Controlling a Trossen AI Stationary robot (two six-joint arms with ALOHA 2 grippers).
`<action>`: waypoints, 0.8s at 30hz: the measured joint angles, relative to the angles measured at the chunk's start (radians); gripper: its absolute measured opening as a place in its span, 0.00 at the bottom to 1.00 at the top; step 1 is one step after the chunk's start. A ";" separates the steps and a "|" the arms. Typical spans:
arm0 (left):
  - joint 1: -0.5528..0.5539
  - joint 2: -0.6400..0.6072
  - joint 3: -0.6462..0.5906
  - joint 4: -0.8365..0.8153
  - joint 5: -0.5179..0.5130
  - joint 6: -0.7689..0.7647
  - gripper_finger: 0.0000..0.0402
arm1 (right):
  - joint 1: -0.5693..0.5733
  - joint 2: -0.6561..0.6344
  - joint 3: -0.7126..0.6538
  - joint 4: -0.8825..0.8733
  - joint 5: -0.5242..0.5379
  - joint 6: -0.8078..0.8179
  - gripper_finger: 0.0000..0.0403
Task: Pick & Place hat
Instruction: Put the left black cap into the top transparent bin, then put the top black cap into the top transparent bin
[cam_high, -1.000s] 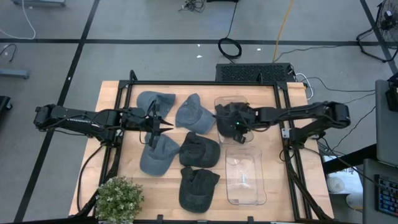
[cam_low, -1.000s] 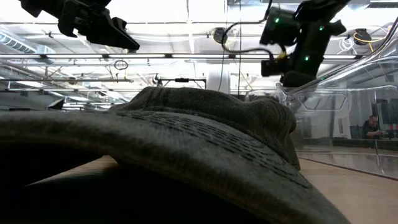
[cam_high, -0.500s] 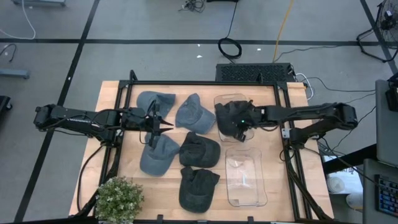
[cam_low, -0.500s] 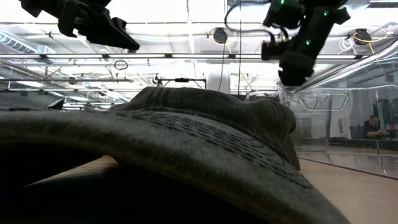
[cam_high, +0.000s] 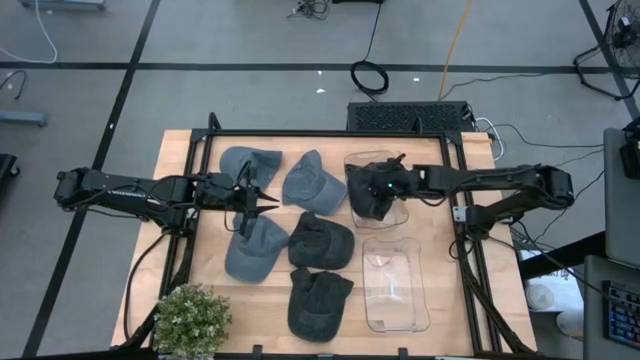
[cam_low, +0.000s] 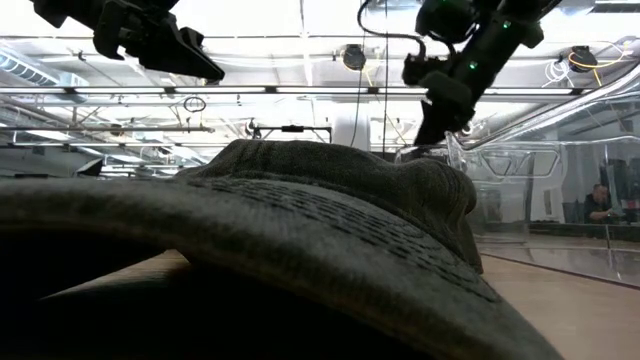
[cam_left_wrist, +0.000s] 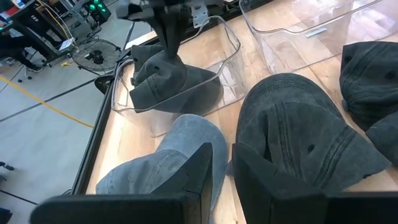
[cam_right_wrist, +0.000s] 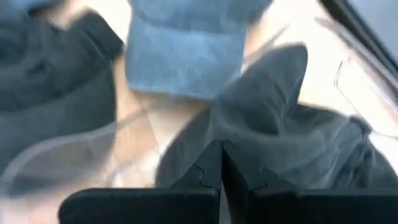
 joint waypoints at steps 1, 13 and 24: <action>0.000 0.000 0.000 -0.001 0.000 0.000 0.18 | 0.006 -0.006 0.000 0.029 -0.018 0.000 0.00; 0.000 0.000 0.000 0.001 0.000 0.000 0.18 | 0.123 -0.039 0.002 0.238 -0.232 -0.072 0.00; 0.000 0.000 0.000 0.000 0.000 0.000 0.18 | 0.269 -0.062 -0.016 0.248 -0.271 -0.016 0.00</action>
